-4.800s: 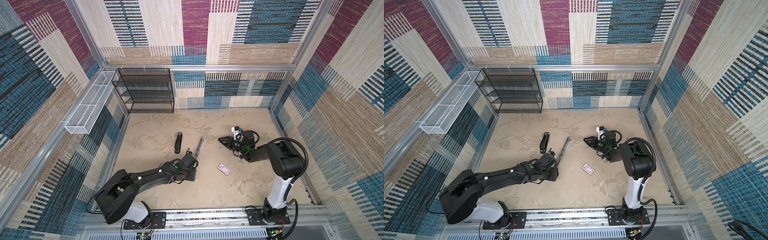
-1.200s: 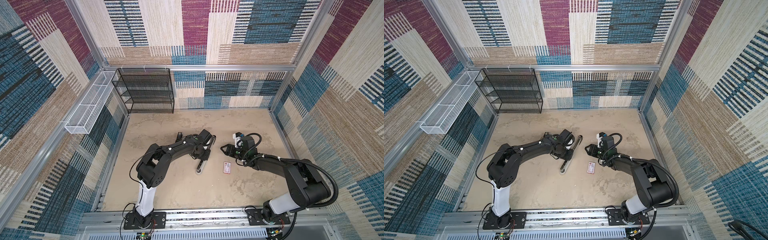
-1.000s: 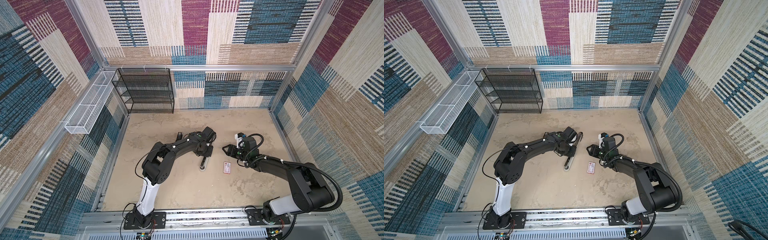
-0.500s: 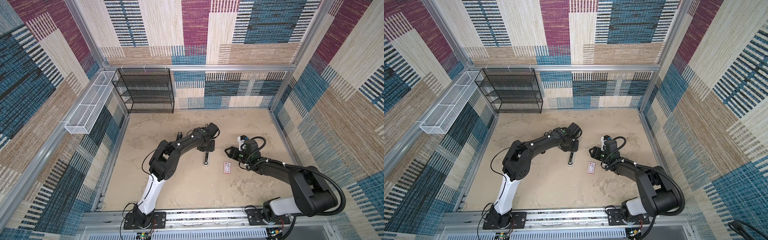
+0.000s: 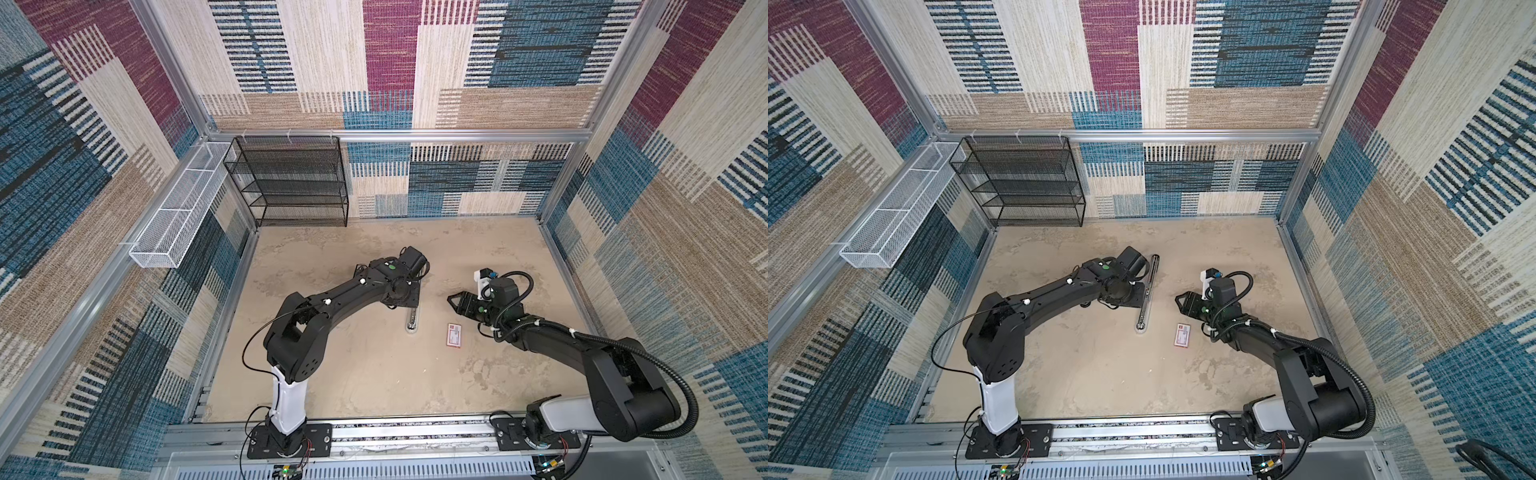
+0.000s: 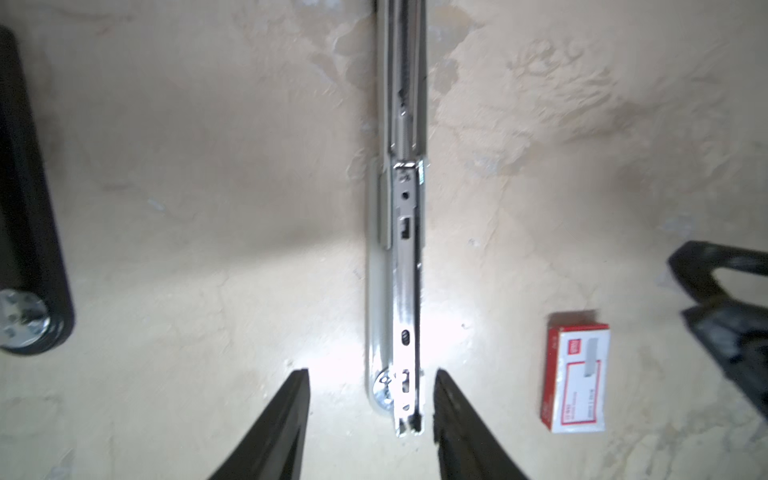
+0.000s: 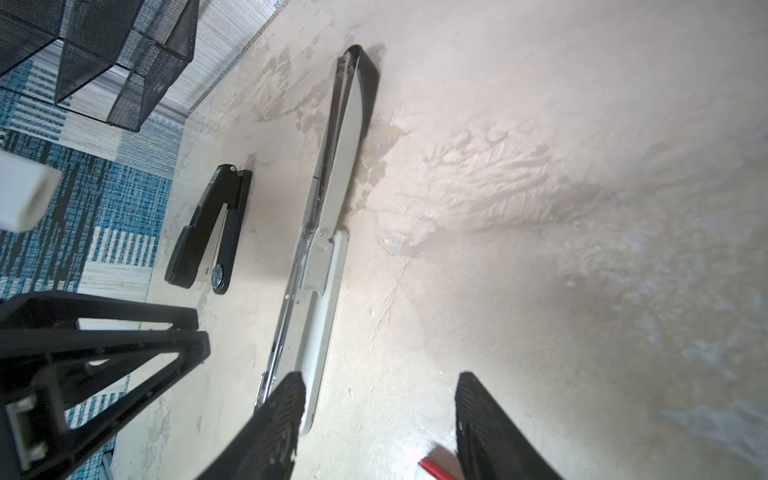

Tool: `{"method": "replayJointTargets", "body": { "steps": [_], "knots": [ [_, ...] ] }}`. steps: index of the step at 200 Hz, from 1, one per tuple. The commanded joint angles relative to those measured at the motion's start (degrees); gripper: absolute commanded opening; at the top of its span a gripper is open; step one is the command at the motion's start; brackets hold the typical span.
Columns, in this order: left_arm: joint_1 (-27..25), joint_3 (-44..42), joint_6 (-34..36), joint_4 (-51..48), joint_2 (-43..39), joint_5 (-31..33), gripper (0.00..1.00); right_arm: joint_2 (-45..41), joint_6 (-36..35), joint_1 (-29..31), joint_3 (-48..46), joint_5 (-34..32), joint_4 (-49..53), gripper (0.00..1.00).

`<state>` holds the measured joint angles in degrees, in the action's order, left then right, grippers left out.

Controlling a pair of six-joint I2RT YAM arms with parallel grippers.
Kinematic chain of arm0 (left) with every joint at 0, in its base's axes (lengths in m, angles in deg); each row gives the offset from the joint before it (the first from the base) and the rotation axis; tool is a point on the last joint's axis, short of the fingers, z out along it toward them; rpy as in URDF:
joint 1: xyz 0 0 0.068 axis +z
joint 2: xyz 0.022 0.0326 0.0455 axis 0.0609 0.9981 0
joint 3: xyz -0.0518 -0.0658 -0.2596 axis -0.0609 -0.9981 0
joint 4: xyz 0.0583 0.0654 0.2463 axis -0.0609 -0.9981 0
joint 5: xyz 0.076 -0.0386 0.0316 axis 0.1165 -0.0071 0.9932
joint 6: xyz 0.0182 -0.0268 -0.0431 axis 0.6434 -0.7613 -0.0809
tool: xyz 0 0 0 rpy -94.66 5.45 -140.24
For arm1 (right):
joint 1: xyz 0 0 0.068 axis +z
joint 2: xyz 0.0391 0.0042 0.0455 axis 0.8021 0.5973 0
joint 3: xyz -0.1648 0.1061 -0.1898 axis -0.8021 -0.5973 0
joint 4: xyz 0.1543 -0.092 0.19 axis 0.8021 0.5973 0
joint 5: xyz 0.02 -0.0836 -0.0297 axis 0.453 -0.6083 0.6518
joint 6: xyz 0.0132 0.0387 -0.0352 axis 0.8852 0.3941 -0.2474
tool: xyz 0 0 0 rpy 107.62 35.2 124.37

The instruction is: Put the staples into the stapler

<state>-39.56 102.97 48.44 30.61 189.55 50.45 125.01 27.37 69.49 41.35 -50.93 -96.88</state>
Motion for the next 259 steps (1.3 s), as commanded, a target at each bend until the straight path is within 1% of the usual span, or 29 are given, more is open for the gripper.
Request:
{"method": "replayJointTargets", "body": {
  "steps": [1, 21, 41, 46, 75, 80, 92, 133, 172, 194, 224, 259],
  "knots": [
    [0.16, -3.44, 1.46, -0.21, -2.11, 2.64, 0.52, -0.81, -1.28, 0.14, 0.66, 3.24, -2.13, 0.62],
    [0.59, -6.51, 1.44, -0.24, -4.24, 4.97, 0.53, -1.28, -2.11, 0.68, 0.83, 5.42, -2.11, 0.62],
    [1.91, -8.35, 2.42, -0.20, -5.96, 6.92, 0.61, -1.74, -2.77, 1.95, 0.90, 6.89, -2.53, 0.63],
    [2.48, -8.46, 2.73, -0.44, -6.20, 7.29, 0.62, -1.79, -2.90, 2.47, 0.88, 7.07, -2.60, 0.63],
    [6.71, -7.77, 5.06, -2.31, -7.18, 9.14, 0.63, -1.84, -3.01, 5.62, 0.79, 7.47, -3.95, 0.65],
    [7.54, -7.62, 5.41, -2.58, -7.35, 9.35, 0.66, -1.71, -2.87, 6.09, 0.79, 7.58, -4.39, 0.65],
    [9.39, -7.05, 6.46, -3.01, -7.49, 10.11, 0.67, -1.27, -2.27, 7.22, 0.70, 7.89, -5.33, 0.65],
    [14.64, -3.87, 8.81, -5.17, -4.88, 11.98, 0.67, 1.69, -0.90, 11.33, 1.20, 8.77, -8.48, 0.64],
    [17.26, -0.83, 10.31, -5.18, -0.34, 10.44, 0.67, 6.52, -0.58, 15.20, 4.22, 8.89, -9.87, 0.64],
    [17.82, 0.60, 10.84, -5.21, 1.91, 9.79, 0.63, 9.79, -0.58, 17.24, 6.80, 8.81, -10.29, 0.64],
    [18.17, 1.86, 11.38, -5.29, 4.53, 8.55, 0.56, 15.48, -0.45, 19.44, 11.04, 8.97, -10.67, 0.62],
    [18.27, 0.69, 10.94, -5.32, 4.47, 6.95, 0.42, 21.01, 0.25, 21.19, 16.44, 8.31, -8.89, 0.58]
  ]
}}
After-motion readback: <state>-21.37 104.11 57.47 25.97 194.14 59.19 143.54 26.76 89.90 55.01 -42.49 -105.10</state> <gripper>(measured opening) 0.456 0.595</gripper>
